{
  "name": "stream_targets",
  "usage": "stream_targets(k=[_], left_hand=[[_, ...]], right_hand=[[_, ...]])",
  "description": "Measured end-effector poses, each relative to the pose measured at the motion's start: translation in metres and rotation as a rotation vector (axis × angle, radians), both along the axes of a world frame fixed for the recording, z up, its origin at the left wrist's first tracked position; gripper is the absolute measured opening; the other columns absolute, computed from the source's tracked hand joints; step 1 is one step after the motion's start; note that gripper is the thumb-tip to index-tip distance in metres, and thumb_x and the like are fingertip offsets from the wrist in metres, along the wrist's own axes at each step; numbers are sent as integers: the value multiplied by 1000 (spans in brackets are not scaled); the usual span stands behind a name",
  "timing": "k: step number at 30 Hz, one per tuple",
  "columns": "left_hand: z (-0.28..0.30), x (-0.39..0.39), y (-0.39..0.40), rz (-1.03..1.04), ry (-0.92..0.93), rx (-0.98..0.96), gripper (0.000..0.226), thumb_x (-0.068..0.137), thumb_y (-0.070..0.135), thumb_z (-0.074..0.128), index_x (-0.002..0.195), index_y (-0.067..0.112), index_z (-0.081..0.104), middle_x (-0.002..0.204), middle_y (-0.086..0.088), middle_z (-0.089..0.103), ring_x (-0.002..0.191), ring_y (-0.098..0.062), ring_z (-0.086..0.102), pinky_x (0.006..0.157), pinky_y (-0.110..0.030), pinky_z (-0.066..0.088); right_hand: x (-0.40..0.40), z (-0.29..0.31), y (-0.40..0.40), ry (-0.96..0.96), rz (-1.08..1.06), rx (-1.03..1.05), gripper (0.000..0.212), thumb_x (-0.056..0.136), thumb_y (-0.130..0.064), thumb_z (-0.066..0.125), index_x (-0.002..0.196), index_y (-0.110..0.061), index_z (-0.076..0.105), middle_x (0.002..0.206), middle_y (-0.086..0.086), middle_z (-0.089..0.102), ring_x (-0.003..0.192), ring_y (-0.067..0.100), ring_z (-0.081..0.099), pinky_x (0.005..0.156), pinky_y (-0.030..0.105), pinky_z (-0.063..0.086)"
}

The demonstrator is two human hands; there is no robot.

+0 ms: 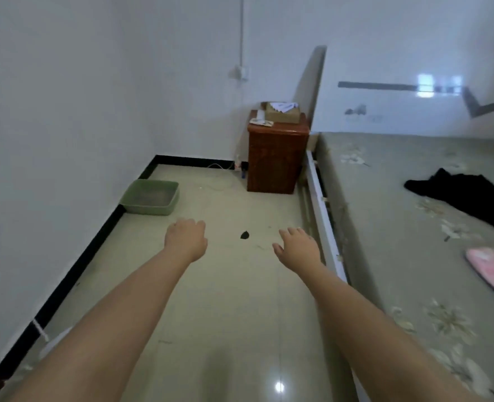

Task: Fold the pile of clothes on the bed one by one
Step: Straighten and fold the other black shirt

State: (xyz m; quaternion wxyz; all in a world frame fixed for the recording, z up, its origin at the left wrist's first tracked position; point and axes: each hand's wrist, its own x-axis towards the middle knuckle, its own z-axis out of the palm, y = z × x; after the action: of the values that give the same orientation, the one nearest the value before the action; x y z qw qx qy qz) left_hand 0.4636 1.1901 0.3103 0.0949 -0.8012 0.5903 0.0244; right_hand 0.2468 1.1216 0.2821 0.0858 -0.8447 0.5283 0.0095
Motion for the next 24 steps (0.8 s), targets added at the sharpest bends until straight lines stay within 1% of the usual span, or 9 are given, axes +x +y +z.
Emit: stream_targets(k=[2,6,8,10,13,15,17,21,24], left_hand=[[-6,-13,-56,-105,8,18,36,95,30,38,125,11,44,128,-11,48,118,-27,44,92,-35,37],[-23,-65,-173,-320,25,33,33,94,27,38,121,12,47,124,-9,52,115,-26,47,90,-34,39],[-33,-96,-231,-409,70,44,30,93,23,39,118,12,50,122,-10,53,112,-25,49,88,-33,41],[-41,-128,-294,-493,96,58,31,94,22,38,120,11,48,123,-11,52,112,-26,49,87,-33,41],[-45,-178,-385,-588,92,80,31,95,23,37,121,8,46,123,-13,50,113,-26,46,88,-34,41],[-47,-211,-446,-651,52,69,31,95,26,37,120,8,47,121,-12,52,111,-26,48,86,-33,41],[-47,-241,-501,-699,29,60,32,96,26,36,120,9,47,119,-11,54,109,-26,50,84,-33,42],[-52,-289,-601,-797,-3,86,35,97,29,35,123,9,46,123,-10,53,112,-26,49,86,-33,42],[-67,-316,-675,-858,-12,113,29,96,27,36,113,8,50,116,-11,55,107,-26,51,84,-33,44]], right_hand=[[-22,-2,-31,17,-94,5,44,96,-36,35,132,-11,39,133,9,45,125,24,37,99,37,35],[-87,-20,-100,44,-342,57,43,96,-35,36,131,-12,40,135,8,43,128,24,36,101,38,35],[-124,-30,-135,40,-455,77,41,96,-35,36,130,-12,42,134,8,45,126,23,39,99,36,37],[-162,-41,-172,65,-541,80,40,96,-35,36,129,-13,42,132,8,46,123,22,41,96,34,37],[-220,-51,-230,135,-619,101,41,96,-35,37,130,-13,41,133,7,44,125,22,39,98,35,34],[-258,-55,-271,154,-677,116,41,95,-35,37,129,-13,42,133,8,44,125,23,38,99,35,33],[-290,-54,-310,157,-736,125,40,95,-34,38,128,-12,43,132,9,44,124,24,38,99,35,33],[-334,-53,-388,139,-832,141,40,95,-33,36,128,-11,43,130,8,46,123,24,39,98,36,33],[-358,-64,-445,119,-896,149,42,95,-34,35,130,-12,41,132,6,45,124,22,38,98,35,33]])
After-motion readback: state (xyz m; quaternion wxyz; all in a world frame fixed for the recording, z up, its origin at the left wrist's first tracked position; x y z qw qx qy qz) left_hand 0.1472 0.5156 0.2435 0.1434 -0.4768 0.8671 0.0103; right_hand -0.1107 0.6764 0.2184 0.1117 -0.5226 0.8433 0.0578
